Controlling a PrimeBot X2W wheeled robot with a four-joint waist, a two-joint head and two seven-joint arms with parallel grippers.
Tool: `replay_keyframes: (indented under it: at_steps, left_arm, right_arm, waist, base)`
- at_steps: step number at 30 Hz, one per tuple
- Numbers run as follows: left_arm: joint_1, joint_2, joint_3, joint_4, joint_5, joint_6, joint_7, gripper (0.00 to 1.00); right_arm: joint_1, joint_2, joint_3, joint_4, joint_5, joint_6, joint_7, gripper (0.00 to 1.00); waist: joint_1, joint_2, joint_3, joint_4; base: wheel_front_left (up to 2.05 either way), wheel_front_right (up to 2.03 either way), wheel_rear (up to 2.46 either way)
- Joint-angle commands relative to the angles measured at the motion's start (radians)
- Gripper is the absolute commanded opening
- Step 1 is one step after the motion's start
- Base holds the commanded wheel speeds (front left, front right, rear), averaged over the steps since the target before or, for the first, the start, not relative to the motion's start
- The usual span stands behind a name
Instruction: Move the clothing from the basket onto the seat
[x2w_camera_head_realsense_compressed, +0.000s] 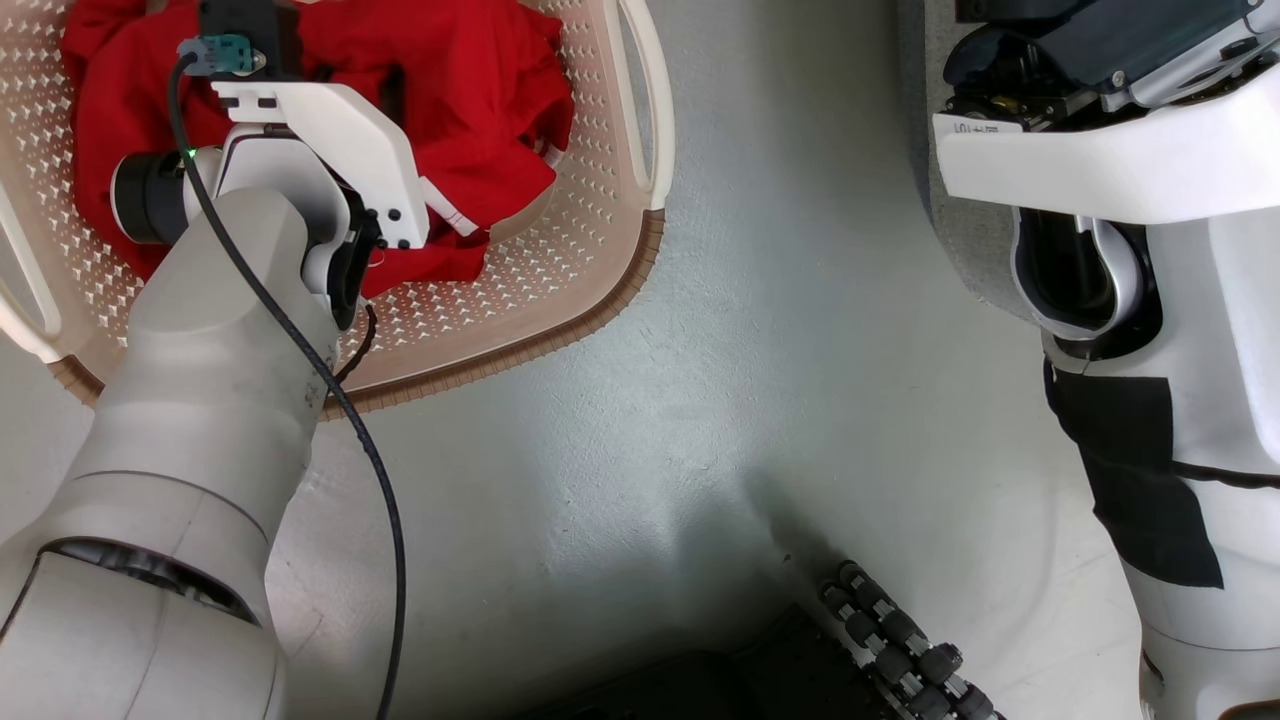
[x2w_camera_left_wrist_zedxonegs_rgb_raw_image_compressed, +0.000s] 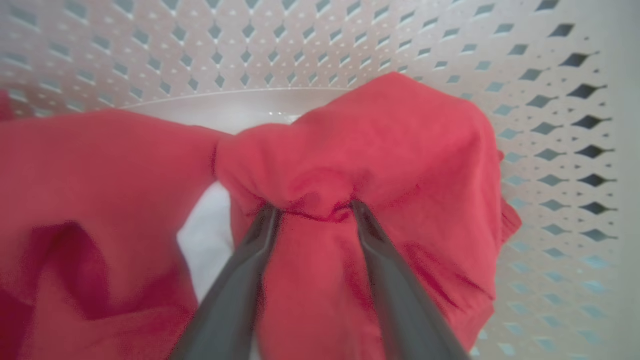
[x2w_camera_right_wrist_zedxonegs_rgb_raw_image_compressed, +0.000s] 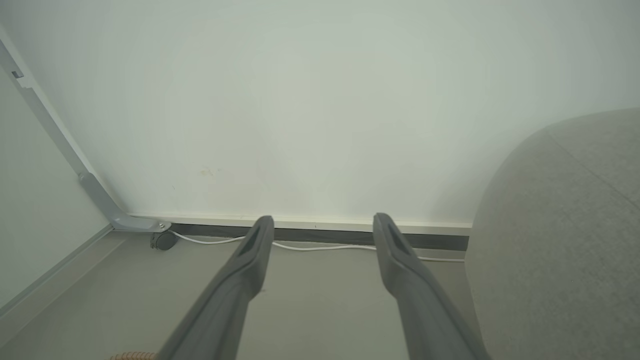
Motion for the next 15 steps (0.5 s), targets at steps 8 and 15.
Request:
replay_keyframes:
  at_steps: [8, 15]
  left_arm:
    - [0.021, 0.005, -0.009, -0.003, 0.000, -0.060, -0.068, 0.00]
    - [0.079, -0.006, -0.031, -0.003, 0.000, -0.097, -0.146, 0.00]
  right_arm:
    - [0.045, 0.011, -0.007, -0.018, 0.013, 0.007, -0.006, 1.00]
    - [0.070, 0.011, -0.033, 0.026, -0.014, 0.007, -0.006, 1.00]
  waist:
    - [0.0000, 0.0000, -0.018, 0.003]
    - [0.0000, 0.0000, -0.094, 0.037]
  base:
    - [0.00, 0.00, 0.00]
    - [0.00, 0.00, 0.00]
